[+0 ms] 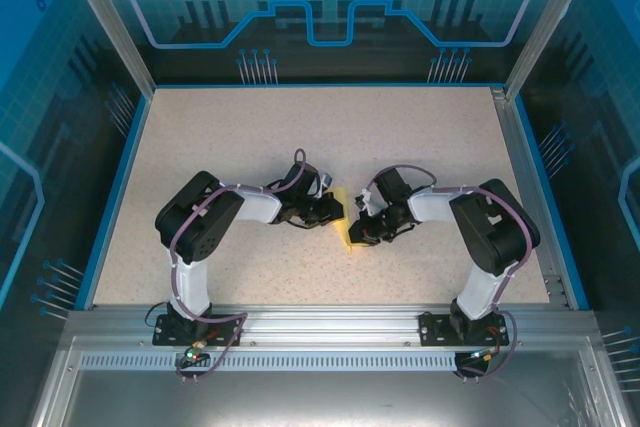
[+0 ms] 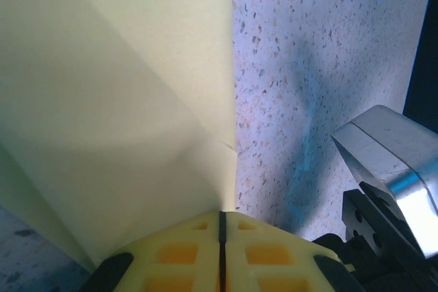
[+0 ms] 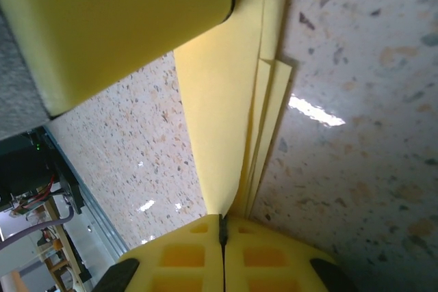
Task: Fold a paper plane with a square sheet of paper (pick it up from the middle)
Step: Fold the wing for the fifth time at the center of the table.
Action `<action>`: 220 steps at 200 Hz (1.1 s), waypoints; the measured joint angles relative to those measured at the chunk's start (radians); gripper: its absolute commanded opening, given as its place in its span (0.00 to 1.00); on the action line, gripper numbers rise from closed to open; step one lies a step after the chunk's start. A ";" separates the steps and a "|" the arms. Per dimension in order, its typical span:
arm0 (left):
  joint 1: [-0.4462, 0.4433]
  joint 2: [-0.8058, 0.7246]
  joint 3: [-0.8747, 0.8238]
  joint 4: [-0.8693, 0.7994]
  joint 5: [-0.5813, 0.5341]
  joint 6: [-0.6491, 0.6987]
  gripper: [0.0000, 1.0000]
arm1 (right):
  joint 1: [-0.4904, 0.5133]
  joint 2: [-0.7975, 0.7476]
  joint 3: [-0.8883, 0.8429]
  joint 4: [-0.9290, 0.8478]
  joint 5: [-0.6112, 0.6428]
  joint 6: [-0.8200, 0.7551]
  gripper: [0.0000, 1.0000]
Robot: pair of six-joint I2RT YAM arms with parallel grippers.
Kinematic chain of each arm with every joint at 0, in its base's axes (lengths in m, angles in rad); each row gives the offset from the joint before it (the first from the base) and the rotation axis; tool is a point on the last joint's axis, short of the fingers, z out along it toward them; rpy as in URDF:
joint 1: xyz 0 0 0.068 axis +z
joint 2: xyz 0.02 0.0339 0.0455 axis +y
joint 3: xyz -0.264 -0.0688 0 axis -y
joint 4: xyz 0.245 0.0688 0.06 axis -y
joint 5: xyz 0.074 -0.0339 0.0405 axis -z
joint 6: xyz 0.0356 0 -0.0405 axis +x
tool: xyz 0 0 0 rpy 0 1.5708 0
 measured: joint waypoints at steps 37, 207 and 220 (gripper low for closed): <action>0.000 0.001 0.002 -0.004 0.003 0.000 0.09 | 0.006 0.007 0.006 -0.010 0.003 -0.019 0.10; -0.001 0.002 0.003 -0.015 0.014 0.000 0.09 | 0.029 -0.009 -0.002 -0.024 0.013 -0.025 0.12; -0.001 0.002 0.004 -0.016 0.014 0.000 0.09 | 0.034 -0.014 -0.003 -0.026 0.016 -0.028 0.13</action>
